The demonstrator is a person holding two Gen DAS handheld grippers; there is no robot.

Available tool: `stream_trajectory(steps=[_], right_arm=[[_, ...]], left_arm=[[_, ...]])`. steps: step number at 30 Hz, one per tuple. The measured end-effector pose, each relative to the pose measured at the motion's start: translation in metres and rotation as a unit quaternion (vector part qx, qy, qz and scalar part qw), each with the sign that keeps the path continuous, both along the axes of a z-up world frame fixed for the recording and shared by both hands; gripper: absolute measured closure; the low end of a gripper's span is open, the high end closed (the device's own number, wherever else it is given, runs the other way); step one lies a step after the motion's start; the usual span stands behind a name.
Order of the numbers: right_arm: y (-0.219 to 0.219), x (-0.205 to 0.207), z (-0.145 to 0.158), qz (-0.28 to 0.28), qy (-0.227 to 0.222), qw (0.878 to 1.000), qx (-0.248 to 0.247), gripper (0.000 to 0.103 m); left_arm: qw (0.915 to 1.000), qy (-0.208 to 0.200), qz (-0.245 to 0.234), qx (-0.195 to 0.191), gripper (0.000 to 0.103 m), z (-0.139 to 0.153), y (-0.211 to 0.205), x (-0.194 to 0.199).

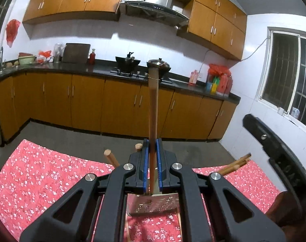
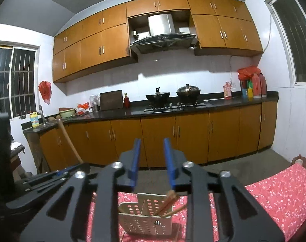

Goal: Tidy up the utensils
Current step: 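Open both tools to release the chopsticks into the holder, then lower both tools to the last loose chopsticks and close each on one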

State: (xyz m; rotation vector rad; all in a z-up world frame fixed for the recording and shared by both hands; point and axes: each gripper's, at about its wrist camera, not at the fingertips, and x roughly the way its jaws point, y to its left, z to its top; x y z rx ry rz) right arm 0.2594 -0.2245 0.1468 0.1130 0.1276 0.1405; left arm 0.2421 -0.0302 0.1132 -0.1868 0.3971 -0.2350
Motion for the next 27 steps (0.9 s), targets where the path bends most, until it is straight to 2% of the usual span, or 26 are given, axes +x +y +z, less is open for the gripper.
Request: stream_trajectory(steps=[1, 5, 11, 15, 17, 19, 20, 24, 27], right_arm=[[-0.001, -0.003, 0.001, 0.0, -0.002, 1.0, 0.001, 0.074], [-0.005, -0.019, 0.004, -0.004, -0.013, 1.0, 0.006, 0.067], [-0.015, -0.049, 0.004, -0.008, -0.021, 1.0, 0.013, 0.066], [-0.029, -0.072, -0.011, -0.018, -0.007, 1.0, 0.019, 0.061], [-0.036, -0.077, -0.029, -0.028, 0.019, 0.999, 0.015, 0.06], [-0.041, -0.077, -0.052, -0.033, 0.056, 0.998, 0.011, 0.059], [-0.044, -0.073, -0.071, -0.033, 0.091, 0.995, 0.01, 0.059], [-0.042, -0.058, -0.137, -0.027, 0.209, 0.978, 0.01, 0.06], [-0.028, -0.052, -0.177, -0.009, 0.272, 0.962, 0.003, 0.064]], left_arm=[[1.0, 0.0, 0.0, -0.001, 0.094, 0.0, 0.001, -0.002], [0.9999, -0.01, 0.002, -0.006, 0.077, 0.005, 0.004, -0.008], [0.9995, -0.026, 0.007, -0.014, 0.074, 0.016, 0.009, -0.024], [0.9989, -0.035, 0.012, -0.028, 0.071, 0.019, 0.021, -0.045], [0.9986, -0.033, 0.019, -0.035, 0.065, 0.014, 0.029, -0.057], [0.999, -0.018, 0.029, -0.031, 0.064, 0.0, 0.037, -0.069], [0.9991, -0.01, 0.033, -0.026, 0.064, -0.005, 0.037, -0.071], [0.9971, 0.062, 0.041, 0.011, 0.064, -0.053, 0.041, -0.074], [0.9897, 0.136, 0.033, 0.03, 0.064, -0.1, 0.043, -0.07]])
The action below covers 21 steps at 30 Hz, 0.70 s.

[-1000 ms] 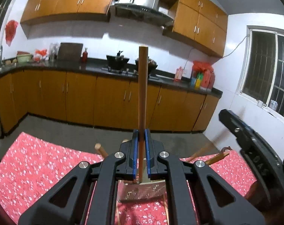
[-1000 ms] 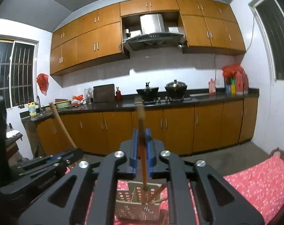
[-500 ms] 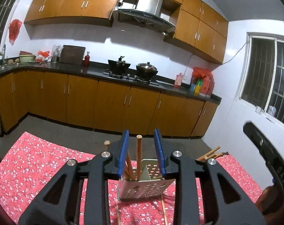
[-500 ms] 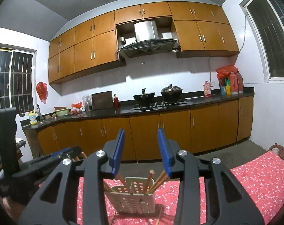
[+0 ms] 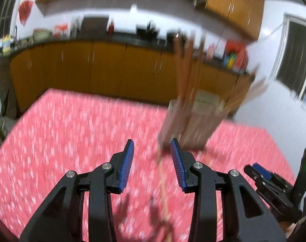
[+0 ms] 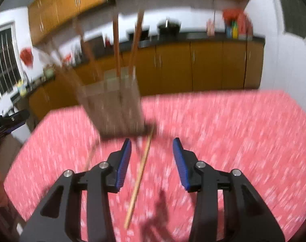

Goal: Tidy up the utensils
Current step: 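Lower both tools to the last loose chopsticks and close each on one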

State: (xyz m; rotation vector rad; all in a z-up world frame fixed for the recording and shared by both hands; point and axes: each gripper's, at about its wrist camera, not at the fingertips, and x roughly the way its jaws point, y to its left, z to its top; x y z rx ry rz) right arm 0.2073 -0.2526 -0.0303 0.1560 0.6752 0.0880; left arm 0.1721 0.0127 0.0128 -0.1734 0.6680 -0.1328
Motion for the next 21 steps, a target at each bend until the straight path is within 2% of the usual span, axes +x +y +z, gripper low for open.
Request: stream_trajectory(steps=[3, 7, 11, 21], right_arm=[[0.023, 0.002, -0.031, 0.027, 0.047, 0.998, -0.016, 0.065], [0.041, 0.008, -0.051, 0.037, 0.077, 0.996, -0.041, 0.067], [0.036, 0.01, -0.056, 0.027, 0.083, 0.995, -0.045, 0.093], [-0.011, 0.012, -0.056, -0.041, 0.094, 0.995, -0.011, 0.095]], left_arm=[[0.9988, 0.046, -0.015, 0.007, 0.064, -0.033, -0.006, -0.003], [0.9965, 0.072, -0.04, 0.014, 0.064, -0.059, -0.019, -0.012], [0.9943, 0.08, -0.067, 0.021, 0.064, -0.074, -0.034, -0.021], [0.9891, 0.106, -0.091, 0.047, 0.064, -0.094, -0.056, -0.024]])
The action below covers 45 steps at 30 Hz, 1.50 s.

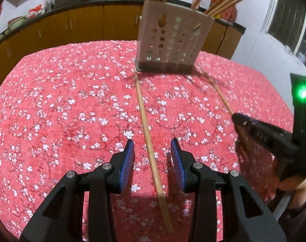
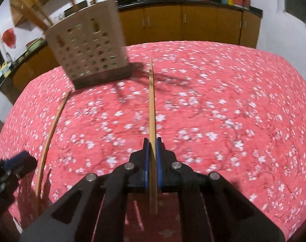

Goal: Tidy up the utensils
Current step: 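Lower both tools to the last loose chopsticks and close each on one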

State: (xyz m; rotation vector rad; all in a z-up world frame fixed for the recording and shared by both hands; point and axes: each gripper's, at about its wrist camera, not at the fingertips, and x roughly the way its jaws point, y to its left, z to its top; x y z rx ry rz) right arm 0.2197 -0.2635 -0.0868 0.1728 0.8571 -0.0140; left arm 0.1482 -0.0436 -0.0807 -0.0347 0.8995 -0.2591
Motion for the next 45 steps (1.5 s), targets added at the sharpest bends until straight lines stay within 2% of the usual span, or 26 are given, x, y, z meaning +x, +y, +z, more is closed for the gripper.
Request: stream_trajectory(steps=[3, 5, 6, 8, 10, 18, 24, 27, 30, 45], right_arm=[[-0.002, 0.001, -0.002, 0.0, 0.0, 1.0, 0.001, 0.095], [0.0, 0.0, -0.002, 0.002, 0.0, 1.0, -0.002, 0.095], [0.0, -0.001, -0.001, 0.002, 0.0, 1.0, -0.002, 0.095], [0.001, -0.001, -0.002, 0.005, 0.0, 1.0, -0.001, 0.095], [0.001, -0.001, -0.002, 0.007, 0.001, 1.0, 0.0, 0.095], [0.006, 0.007, -0.002, 0.015, 0.001, 1.0, -0.01, 0.095], [0.009, 0.025, -0.003, 0.014, -0.003, 0.999, -0.034, 0.095], [0.007, 0.03, -0.005, 0.01, -0.005, 0.999, -0.035, 0.095], [0.006, 0.03, -0.006, 0.01, -0.005, 1.0, -0.028, 0.095], [0.005, 0.03, -0.009, 0.01, -0.005, 1.0, -0.029, 0.094]], left_arm=[[0.9998, 0.01, -0.002, 0.017, 0.072, -0.007, -0.006, 0.001], [0.9995, 0.015, 0.004, 0.029, 0.083, -0.012, -0.008, 0.003], [0.9992, 0.012, 0.009, 0.037, 0.085, -0.012, -0.009, 0.003], [0.9991, 0.014, 0.014, 0.039, 0.092, -0.012, -0.007, 0.006], [0.9989, 0.019, 0.022, 0.038, 0.094, -0.011, -0.001, 0.012], [0.9956, 0.018, 0.065, 0.066, 0.095, -0.01, 0.027, 0.046], [0.9948, 0.009, 0.073, 0.071, 0.095, -0.009, 0.036, 0.069], [0.9951, 0.001, 0.073, 0.067, 0.094, -0.009, 0.04, 0.07], [0.9942, -0.018, 0.069, 0.08, 0.093, -0.012, 0.037, 0.068], [0.995, -0.016, 0.079, 0.058, 0.093, -0.016, 0.055, 0.064]])
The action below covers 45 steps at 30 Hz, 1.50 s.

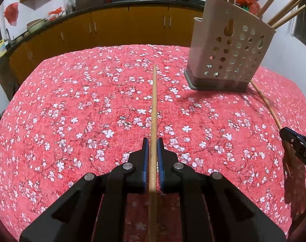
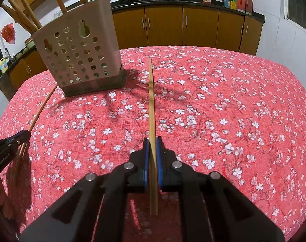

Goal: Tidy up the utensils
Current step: 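Lower both tools to the last loose chopsticks and close each on one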

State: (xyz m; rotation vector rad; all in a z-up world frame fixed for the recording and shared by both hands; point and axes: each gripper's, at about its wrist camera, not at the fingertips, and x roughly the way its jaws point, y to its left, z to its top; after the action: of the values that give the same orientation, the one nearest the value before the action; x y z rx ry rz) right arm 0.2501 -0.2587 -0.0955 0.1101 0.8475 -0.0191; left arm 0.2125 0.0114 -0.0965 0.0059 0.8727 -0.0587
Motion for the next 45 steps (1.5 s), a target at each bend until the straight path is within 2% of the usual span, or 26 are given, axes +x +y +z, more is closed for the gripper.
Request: stream_trajectory(steps=[19, 23, 29, 33, 40, 45], right_arm=[[0.0, 0.0, -0.001, 0.0, -0.001, 1.0, 0.001, 0.094], [0.0, 0.0, -0.002, -0.001, -0.001, 1.0, 0.002, 0.094], [0.0, 0.0, -0.002, -0.001, -0.001, 1.0, 0.002, 0.094], [0.0, 0.0, -0.002, -0.001, -0.001, 1.0, 0.002, 0.094], [0.0, -0.001, -0.002, -0.001, -0.002, 1.0, 0.004, 0.094], [-0.001, -0.001, -0.002, -0.002, -0.002, 1.0, 0.002, 0.094]], left_arm=[[1.0, -0.001, -0.001, -0.003, 0.091, 0.0, 0.0, 0.002], [1.0, -0.002, -0.008, -0.003, 0.084, 0.003, -0.008, 0.002], [0.9999, 0.0, -0.006, 0.014, 0.063, 0.003, -0.017, 0.003], [1.0, -0.002, 0.006, -0.004, 0.063, 0.003, -0.009, 0.003], [0.9997, -0.003, 0.016, -0.02, 0.072, 0.004, 0.0, -0.003], [0.9998, -0.002, 0.014, -0.015, 0.084, 0.004, 0.0, -0.01]])
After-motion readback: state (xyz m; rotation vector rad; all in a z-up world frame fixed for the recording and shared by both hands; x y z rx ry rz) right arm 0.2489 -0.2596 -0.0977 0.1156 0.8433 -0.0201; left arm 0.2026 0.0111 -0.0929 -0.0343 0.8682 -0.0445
